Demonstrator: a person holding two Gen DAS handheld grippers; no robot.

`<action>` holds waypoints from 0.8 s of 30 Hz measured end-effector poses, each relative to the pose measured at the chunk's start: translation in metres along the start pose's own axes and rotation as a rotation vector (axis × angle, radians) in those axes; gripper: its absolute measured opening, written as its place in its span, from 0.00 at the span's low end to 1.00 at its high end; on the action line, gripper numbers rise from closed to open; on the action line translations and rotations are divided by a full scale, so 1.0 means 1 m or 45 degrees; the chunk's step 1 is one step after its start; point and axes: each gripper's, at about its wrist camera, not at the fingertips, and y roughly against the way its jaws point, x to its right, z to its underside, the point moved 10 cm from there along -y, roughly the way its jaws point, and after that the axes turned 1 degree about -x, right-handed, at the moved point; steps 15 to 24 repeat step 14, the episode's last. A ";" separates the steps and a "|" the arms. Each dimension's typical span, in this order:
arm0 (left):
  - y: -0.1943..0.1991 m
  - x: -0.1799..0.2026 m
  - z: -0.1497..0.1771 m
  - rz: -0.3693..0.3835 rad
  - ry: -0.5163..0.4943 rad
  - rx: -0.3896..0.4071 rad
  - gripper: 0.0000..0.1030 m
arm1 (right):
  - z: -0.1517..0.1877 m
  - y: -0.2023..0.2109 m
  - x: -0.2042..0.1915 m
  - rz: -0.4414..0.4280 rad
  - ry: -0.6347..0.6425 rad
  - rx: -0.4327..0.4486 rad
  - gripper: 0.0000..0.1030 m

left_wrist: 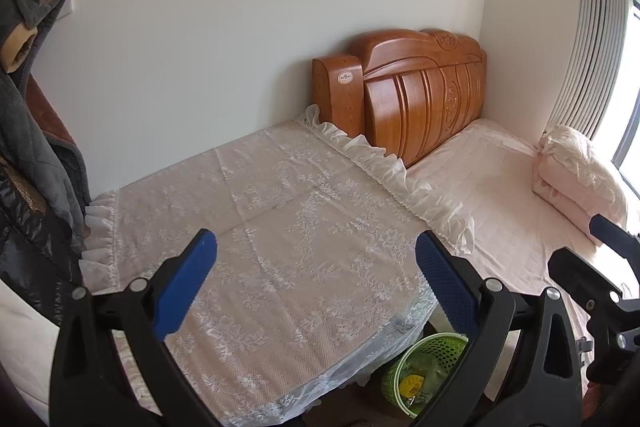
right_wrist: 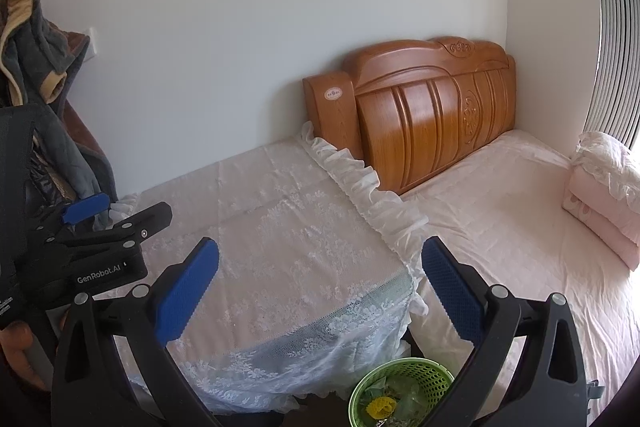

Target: Collect trash

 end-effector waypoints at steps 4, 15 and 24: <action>-0.001 -0.001 0.000 -0.023 -0.002 0.014 0.93 | 0.001 0.000 0.001 0.003 -0.002 -0.002 0.98; -0.002 0.006 0.004 -0.008 -0.013 -0.022 0.93 | 0.005 -0.001 0.006 0.005 -0.011 -0.013 0.98; -0.002 0.006 0.004 -0.008 -0.013 -0.022 0.93 | 0.005 -0.001 0.006 0.005 -0.011 -0.013 0.98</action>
